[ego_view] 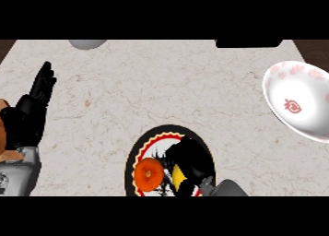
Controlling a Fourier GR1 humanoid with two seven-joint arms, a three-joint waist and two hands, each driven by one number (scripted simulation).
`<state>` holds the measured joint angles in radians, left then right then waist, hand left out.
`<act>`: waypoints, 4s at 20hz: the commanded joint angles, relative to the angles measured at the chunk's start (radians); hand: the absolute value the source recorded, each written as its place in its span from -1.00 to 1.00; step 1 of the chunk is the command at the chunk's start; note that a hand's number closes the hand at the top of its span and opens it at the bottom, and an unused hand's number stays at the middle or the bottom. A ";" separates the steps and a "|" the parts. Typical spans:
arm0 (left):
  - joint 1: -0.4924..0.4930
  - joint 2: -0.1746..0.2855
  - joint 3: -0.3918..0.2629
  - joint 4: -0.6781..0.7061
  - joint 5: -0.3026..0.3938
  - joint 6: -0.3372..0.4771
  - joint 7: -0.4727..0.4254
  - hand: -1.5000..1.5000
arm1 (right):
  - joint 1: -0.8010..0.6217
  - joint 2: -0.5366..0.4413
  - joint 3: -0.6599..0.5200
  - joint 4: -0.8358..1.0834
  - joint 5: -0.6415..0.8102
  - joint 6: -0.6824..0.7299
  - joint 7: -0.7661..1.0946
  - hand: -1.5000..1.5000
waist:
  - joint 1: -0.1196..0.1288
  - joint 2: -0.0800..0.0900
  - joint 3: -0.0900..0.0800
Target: Pick the lemon from the plate and place it in the bowl
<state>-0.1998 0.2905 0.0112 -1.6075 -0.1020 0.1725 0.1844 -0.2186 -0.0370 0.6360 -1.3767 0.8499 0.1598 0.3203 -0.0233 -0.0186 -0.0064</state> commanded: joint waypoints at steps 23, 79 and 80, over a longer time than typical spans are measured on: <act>0.008 -0.038 -0.013 -0.063 -0.034 -0.013 0.044 0.00 | 0.177 -0.101 -0.333 -0.879 0.000 -0.169 0.387 1.00 | 0.026 0.019 0.007; -0.006 -0.065 0.037 -0.020 -0.059 -0.057 0.002 0.00 | -0.342 -0.759 -1.369 1.095 -0.660 0.047 -1.028 -1.00 | 0.023 0.019 0.008; -0.030 -0.060 0.041 0.009 -0.068 -0.057 -0.005 0.00 | -0.298 -0.748 -1.371 1.098 -0.668 0.076 -1.088 -1.00 | 0.021 0.021 0.008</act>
<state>-0.2207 0.2211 0.0403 -1.6083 -0.1687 0.1236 0.1785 -0.5978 -0.7540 -0.7004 -0.2809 0.2387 0.1089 -0.6855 0.0078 0.0042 0.0016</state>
